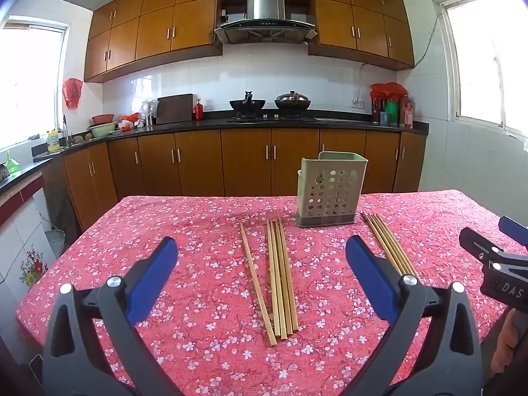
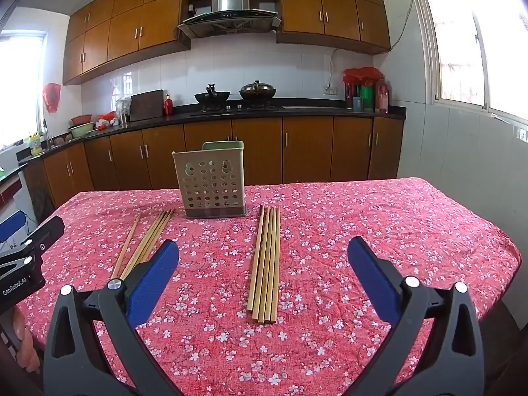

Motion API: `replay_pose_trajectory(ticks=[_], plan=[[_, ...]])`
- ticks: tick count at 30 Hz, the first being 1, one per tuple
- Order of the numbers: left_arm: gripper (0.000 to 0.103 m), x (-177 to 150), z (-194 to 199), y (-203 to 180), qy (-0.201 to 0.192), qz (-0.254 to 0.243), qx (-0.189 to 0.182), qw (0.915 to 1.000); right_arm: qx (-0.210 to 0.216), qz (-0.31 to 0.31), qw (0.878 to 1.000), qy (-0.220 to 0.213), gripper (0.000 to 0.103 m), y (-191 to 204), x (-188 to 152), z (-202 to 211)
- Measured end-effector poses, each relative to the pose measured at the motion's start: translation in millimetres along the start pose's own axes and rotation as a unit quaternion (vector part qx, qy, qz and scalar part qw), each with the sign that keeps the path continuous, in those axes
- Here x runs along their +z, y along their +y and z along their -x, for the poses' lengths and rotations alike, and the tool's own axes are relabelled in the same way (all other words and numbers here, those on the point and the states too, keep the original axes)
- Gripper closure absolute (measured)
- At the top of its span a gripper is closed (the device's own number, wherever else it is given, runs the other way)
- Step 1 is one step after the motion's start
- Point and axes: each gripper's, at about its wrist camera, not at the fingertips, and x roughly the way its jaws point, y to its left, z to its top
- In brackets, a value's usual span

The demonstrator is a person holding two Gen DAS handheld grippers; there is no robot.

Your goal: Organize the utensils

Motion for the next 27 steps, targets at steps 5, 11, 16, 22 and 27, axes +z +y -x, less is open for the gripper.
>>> replay_pose_trajectory(ticks=[5, 11, 16, 22, 27], plan=[[0.004, 0.1, 0.1, 0.2, -0.002, 0.003, 0.001, 1.0000, 0.001, -0.001, 1.000, 0.001, 0.002, -0.8, -0.1, -0.2], [0.004, 0.0, 0.3, 0.1, -0.003, 0.002, -0.001, 1.0000, 0.000, 0.000, 1.000, 0.001, 0.002, 0.1, -0.2, 0.0], [0.004, 0.0, 0.0, -0.9, -0.002, 0.002, -0.001, 1.0000, 0.001, -0.002, 1.000, 0.001, 0.002, -1.2, -0.4, -0.8], [0.004, 0.0, 0.4, 0.3, -0.003, 0.003, -0.001, 1.0000, 0.001, -0.002, 1.000, 0.002, 0.002, -1.0, -0.5, -0.9], [0.004, 0.1, 0.3, -0.1, -0.002, 0.003, 0.000, 1.0000, 0.001, -0.002, 1.000, 0.002, 0.002, -1.2, -0.4, -0.8]])
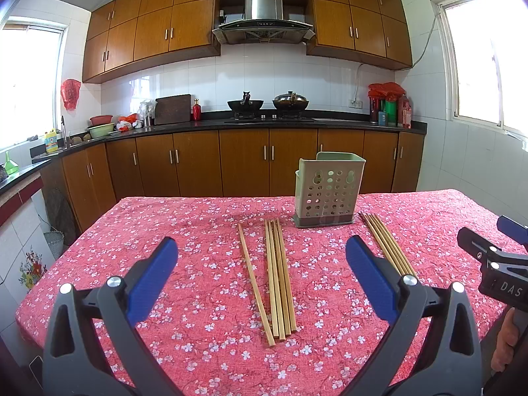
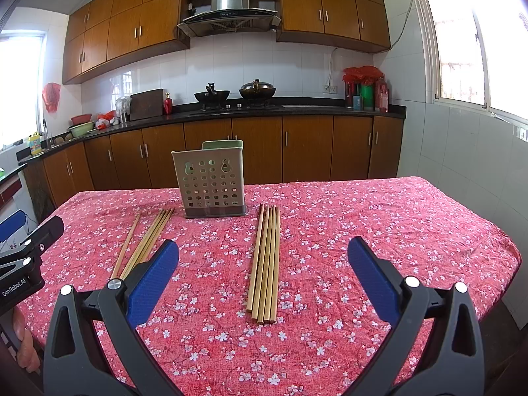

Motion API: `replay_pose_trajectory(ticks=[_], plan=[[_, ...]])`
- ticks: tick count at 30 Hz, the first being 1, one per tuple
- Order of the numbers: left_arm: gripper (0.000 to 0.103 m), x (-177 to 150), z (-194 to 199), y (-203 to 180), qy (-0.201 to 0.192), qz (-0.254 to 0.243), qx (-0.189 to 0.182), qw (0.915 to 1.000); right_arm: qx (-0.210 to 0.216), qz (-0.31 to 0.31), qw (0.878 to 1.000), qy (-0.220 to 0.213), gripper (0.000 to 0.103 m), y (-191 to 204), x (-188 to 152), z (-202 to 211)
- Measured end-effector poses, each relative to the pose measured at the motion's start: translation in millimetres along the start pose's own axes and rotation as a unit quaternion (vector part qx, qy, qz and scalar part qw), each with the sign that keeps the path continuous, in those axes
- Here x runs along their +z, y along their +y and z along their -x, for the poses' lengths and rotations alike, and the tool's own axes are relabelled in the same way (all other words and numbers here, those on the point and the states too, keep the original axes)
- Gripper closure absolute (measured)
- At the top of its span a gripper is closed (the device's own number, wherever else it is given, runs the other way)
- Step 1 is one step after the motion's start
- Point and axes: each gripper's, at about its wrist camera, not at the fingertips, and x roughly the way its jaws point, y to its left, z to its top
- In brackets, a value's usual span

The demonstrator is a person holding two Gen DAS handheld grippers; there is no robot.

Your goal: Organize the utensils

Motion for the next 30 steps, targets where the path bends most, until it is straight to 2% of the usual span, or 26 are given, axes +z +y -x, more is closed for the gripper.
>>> replay_pose_trajectory(ticks=[30], plan=[[0.004, -0.1, 0.0, 0.4, 0.000, 0.000, -0.001, 1.0000, 0.000, -0.001, 1.000, 0.000, 0.002, -1.6, -1.5, -1.1]])
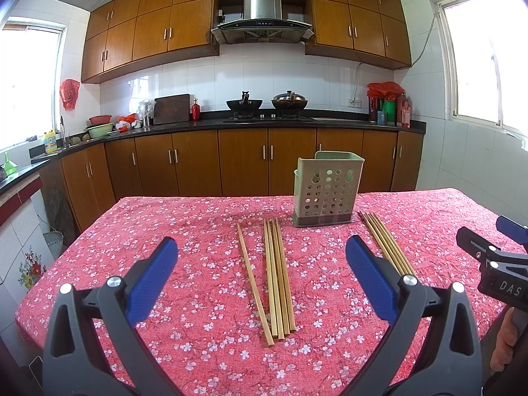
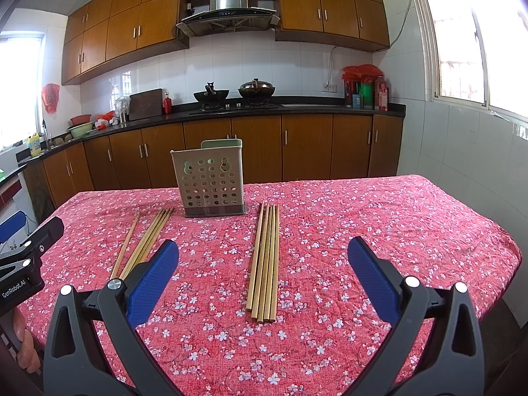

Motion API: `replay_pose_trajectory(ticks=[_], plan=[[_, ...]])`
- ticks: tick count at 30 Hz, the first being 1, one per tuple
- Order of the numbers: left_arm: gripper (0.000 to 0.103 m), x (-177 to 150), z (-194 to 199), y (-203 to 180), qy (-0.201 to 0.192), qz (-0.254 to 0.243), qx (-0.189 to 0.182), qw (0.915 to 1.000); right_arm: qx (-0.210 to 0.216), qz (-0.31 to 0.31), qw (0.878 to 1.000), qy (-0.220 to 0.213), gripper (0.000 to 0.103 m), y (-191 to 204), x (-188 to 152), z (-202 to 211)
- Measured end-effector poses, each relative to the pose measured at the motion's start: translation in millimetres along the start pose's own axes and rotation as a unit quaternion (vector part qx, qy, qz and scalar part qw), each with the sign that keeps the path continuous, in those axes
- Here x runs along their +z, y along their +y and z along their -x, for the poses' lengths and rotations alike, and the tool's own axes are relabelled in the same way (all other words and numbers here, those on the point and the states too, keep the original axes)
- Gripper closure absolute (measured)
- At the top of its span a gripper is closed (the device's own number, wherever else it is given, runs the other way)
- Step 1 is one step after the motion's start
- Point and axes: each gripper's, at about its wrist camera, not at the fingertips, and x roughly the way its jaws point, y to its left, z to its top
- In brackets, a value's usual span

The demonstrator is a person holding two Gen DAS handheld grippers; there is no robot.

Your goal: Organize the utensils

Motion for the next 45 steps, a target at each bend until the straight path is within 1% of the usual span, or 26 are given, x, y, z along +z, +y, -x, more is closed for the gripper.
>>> replay_pose_trajectory(ticks=[35, 45], plan=[[0.004, -0.1, -0.2, 0.3, 0.002, 0.000, -0.001, 1.0000, 0.001, -0.001, 1.000, 0.001, 0.002, -1.5, -1.2, 0.4], [0.004, -6.3, -4.5, -3.1, 0.011, 0.006, 0.008, 0.9999, -0.001, -0.003, 1.000, 0.005, 0.002, -4.7, -6.2, -0.4]])
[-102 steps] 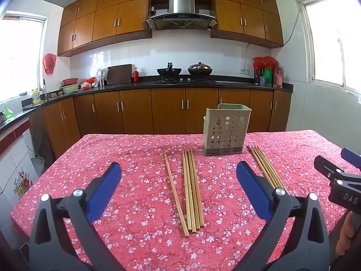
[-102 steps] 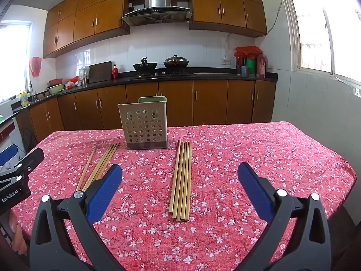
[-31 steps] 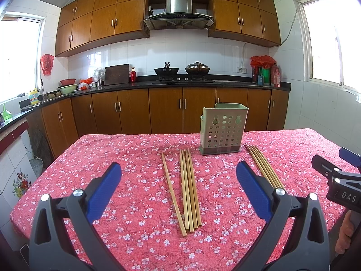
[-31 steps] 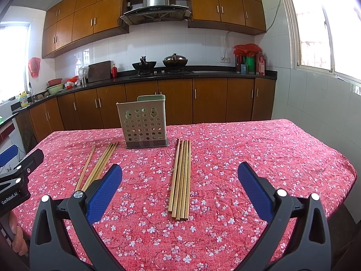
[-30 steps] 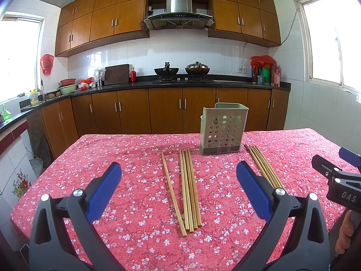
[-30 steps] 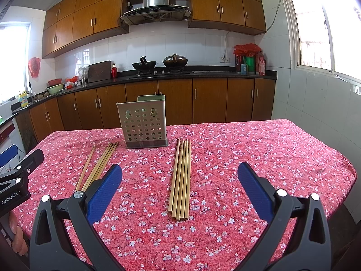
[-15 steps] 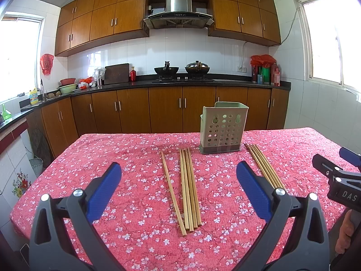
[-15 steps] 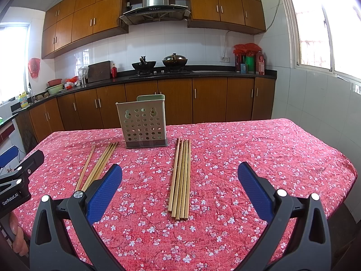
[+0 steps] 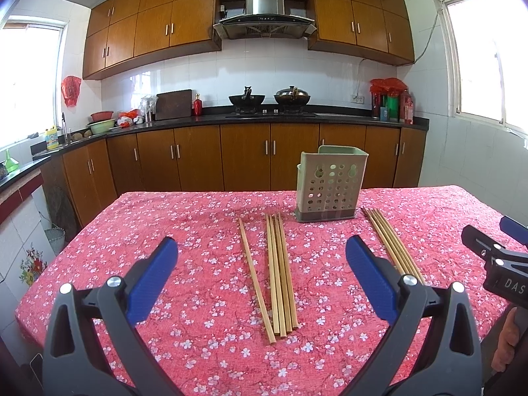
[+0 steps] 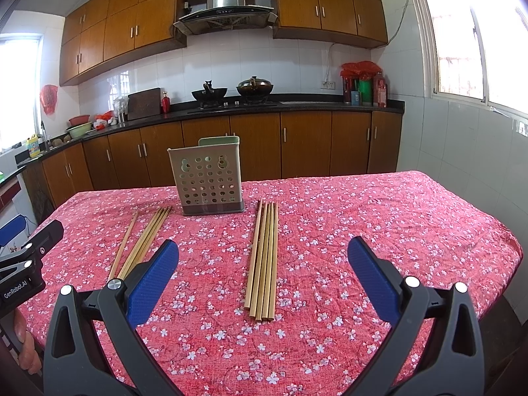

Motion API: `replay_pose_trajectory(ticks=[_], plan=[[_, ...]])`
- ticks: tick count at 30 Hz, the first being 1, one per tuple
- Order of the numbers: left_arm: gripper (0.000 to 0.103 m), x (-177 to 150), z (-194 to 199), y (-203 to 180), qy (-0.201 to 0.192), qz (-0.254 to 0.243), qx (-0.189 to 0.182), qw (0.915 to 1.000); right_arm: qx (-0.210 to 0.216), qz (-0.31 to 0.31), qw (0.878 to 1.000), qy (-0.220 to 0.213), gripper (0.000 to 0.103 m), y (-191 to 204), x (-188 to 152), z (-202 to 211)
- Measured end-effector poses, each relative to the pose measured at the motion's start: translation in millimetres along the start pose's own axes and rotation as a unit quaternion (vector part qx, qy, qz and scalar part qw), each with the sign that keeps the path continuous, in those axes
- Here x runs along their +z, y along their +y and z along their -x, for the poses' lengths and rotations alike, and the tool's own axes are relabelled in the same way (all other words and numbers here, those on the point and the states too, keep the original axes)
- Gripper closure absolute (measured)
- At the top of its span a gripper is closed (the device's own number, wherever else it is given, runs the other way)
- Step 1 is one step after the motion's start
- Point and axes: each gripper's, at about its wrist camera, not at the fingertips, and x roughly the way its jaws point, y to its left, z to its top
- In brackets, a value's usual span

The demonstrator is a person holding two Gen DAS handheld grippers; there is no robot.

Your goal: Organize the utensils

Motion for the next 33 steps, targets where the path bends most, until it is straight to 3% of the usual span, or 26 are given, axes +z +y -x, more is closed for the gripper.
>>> replay_pose_trajectory(ticks=[5, 9, 11, 13, 15, 18, 26, 33], plan=[[0.004, 0, -25, 11, 0.035, 0.001, 0.018, 0.9992, -0.010, -0.004, 1.000, 0.028, 0.002, -11, 0, -22], [0.004, 3, -66, 28, 0.102, 0.007, 0.049, 0.9936, -0.035, -0.013, 0.995, 0.097, 0.003, -26, 2, -61], [0.008, 4, -86, 36, 0.134, 0.009, 0.053, 0.9895, -0.036, -0.024, 0.989, 0.138, 0.020, -34, 2, -87], [0.018, 3, -102, 42, 0.160, 0.010, 0.051, 0.9857, -0.016, -0.051, 0.981, 0.186, 0.050, -45, -1, -115], [0.034, 0, -119, 48, 0.190, 0.014, 0.043, 0.9808, 0.008, -0.081, 0.972, 0.220, 0.067, -52, -5, -135], [0.046, -7, -135, 52, 0.223, 0.023, 0.030, 0.9741, 0.030, -0.100, 0.963, 0.247, 0.081, -53, -9, -150], [0.055, -18, -153, 47, 0.254, 0.037, -0.010, 0.9665, 0.057, -0.081, 0.957, 0.273, 0.091, -38, -17, -170], [0.062, -22, -164, 38, 0.269, 0.030, -0.019, 0.9626, 0.054, -0.079, 0.956, 0.278, 0.092, -39, -15, -170]])
